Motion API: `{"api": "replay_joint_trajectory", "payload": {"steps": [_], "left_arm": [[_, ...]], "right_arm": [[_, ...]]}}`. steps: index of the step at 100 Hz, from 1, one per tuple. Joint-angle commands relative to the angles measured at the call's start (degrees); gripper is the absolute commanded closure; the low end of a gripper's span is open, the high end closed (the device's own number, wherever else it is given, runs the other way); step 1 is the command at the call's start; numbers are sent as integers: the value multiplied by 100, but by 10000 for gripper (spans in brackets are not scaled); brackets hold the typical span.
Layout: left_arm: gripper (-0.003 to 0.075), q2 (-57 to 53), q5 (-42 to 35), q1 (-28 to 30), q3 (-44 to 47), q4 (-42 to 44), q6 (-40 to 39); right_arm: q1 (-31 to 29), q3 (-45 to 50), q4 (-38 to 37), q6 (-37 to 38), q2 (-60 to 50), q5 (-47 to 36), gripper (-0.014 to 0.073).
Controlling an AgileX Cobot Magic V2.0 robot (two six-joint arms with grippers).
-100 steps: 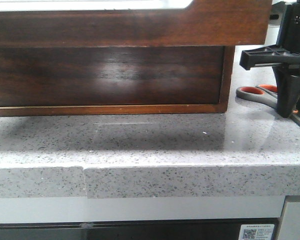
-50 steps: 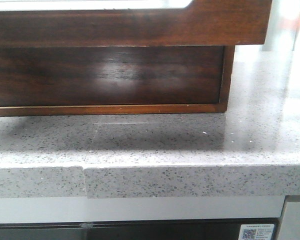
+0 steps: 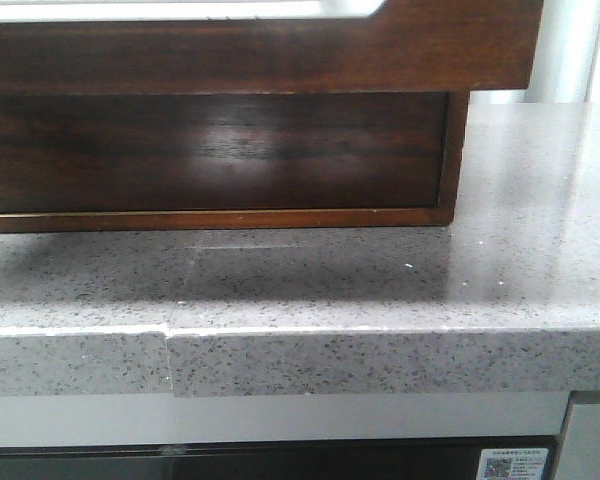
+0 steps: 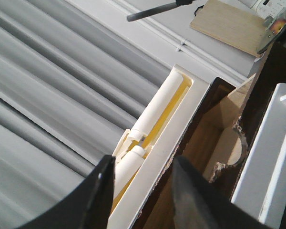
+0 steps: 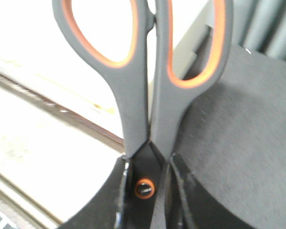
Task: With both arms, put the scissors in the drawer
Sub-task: 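Lift the scissors with the right gripper and carry them over the drawer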
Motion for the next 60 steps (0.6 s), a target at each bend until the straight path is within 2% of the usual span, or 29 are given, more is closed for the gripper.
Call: {"api": "replay_joint_trajectory", "payload": {"steps": [1,37,60], "left_arm": [[448,61,-144,-28,-164,-191,-80],[448,61,-144,-28,-164,-191,-80],[448,61,-142,-28,-164,-191,-80]], "right_arm": [[203,-181,249,-466,-69,-439,662],[1814,-181,200,-1412,647,-831,662],[2620,-181,-461,-1668,1333,-1027,662]]}}
